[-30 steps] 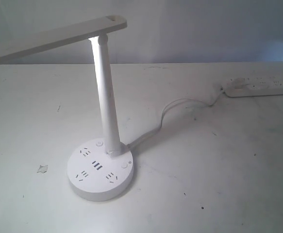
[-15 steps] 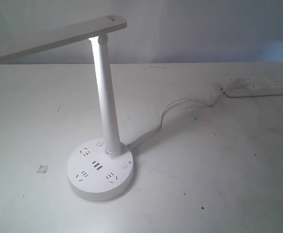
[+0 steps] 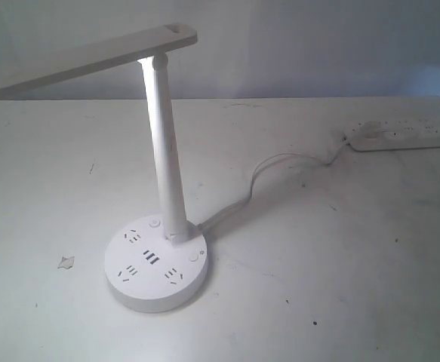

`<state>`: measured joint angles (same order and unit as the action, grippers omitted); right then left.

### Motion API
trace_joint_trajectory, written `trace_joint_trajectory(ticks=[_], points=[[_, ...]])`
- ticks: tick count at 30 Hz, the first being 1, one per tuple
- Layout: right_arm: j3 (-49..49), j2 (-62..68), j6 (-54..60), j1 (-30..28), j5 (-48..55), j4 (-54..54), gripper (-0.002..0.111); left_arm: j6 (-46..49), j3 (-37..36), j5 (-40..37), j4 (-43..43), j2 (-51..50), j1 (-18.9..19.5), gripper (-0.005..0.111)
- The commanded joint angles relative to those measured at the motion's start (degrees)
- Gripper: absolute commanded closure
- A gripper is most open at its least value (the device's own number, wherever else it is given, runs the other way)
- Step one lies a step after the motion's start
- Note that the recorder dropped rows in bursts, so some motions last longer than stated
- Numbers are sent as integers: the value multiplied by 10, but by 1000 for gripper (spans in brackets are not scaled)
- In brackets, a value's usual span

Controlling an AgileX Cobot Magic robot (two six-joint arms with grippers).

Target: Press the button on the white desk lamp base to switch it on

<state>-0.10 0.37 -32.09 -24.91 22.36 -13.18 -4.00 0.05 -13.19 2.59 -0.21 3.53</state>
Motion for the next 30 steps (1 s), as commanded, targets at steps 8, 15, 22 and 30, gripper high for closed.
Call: trace_joint_trajectory(ticks=[8, 15, 22, 30], points=[[1, -4, 156, -2, -16, -4, 108, -1, -1, -1, -2, 2, -2, 107], [1, -4, 156, -2, -17, -4, 108, -1, -1, -1, -2, 2, -2, 107], [1, -4, 155, -2, -17, -4, 108, -1, -1, -1, -2, 2, -2, 107], [1, -4, 155, 96, -18, -4, 108, -1, -1, -1, -2, 2, -2, 107]])
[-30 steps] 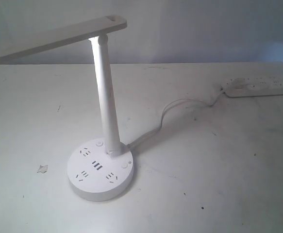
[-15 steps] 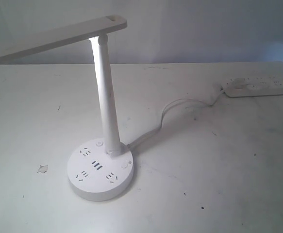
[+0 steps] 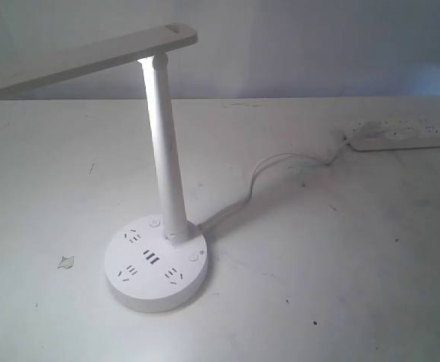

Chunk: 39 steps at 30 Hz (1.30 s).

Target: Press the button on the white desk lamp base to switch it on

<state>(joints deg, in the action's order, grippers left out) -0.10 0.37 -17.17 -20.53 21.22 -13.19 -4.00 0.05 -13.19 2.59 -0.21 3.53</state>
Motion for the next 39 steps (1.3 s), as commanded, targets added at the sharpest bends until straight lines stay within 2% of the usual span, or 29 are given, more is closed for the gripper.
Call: trace_joint_trajectory(ticks=[1, 5, 9, 39], points=[[1, -4, 5, 65, -7, -4, 108, -1, -1, -1, -2, 2, -2, 107], [1, -4, 5, 130, -7, -4, 108, -1, -1, -1, -2, 2, -2, 107], [1, -4, 5, 166, -7, -4, 108, -1, -1, -1, -2, 2, -2, 107], [1, -4, 5, 164, -7, -4, 108, -1, -1, -1, -2, 2, -2, 107]])
